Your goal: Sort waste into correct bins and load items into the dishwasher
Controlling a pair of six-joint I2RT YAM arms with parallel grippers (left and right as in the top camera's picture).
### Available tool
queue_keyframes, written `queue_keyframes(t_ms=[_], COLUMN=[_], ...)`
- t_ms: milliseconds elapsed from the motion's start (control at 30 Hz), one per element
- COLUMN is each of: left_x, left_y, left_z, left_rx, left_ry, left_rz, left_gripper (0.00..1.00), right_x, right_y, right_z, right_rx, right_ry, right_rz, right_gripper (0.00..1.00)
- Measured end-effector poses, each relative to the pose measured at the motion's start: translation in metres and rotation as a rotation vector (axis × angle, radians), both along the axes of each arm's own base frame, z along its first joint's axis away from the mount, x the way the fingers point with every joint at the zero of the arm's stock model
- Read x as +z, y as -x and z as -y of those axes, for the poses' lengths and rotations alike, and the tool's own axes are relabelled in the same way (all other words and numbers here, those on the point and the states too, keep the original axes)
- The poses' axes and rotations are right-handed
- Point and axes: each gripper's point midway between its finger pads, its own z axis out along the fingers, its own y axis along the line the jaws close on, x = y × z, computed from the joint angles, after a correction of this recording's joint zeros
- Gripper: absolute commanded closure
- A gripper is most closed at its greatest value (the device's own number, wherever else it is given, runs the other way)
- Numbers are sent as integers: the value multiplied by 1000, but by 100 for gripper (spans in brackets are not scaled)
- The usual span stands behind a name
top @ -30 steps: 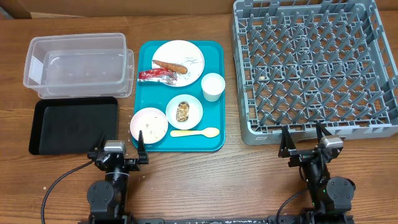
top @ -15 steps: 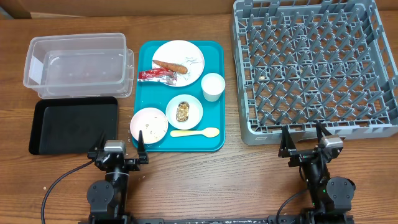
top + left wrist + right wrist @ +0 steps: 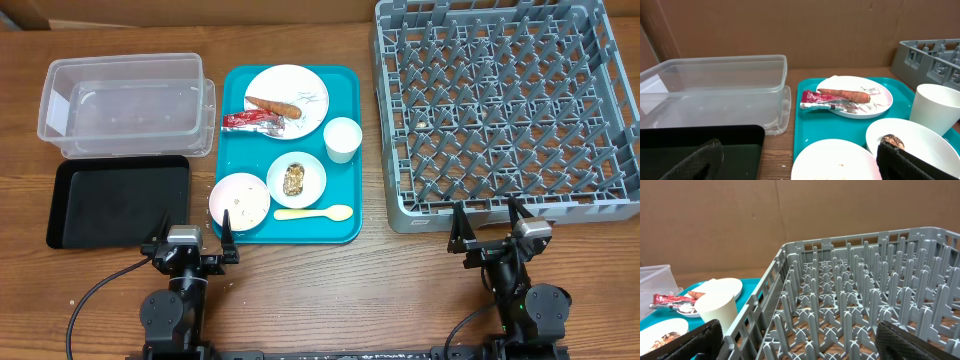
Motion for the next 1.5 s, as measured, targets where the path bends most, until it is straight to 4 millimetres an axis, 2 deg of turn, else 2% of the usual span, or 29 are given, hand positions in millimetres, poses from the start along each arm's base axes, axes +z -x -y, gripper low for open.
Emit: queue_keyframes(t_ms=[1167, 1500], left_x=[0, 0], left_y=[0, 0], left_z=[0, -2], left_rx=[0, 11], left_ry=[0, -13], left_rz=[0, 0], left_gripper=[0, 0], right_x=[0, 0], right_y=[0, -1], right_z=[0, 13], right_rx=[-2, -77], right_ry=[0, 1], right_rz=[0, 1], right_gripper=[0, 0])
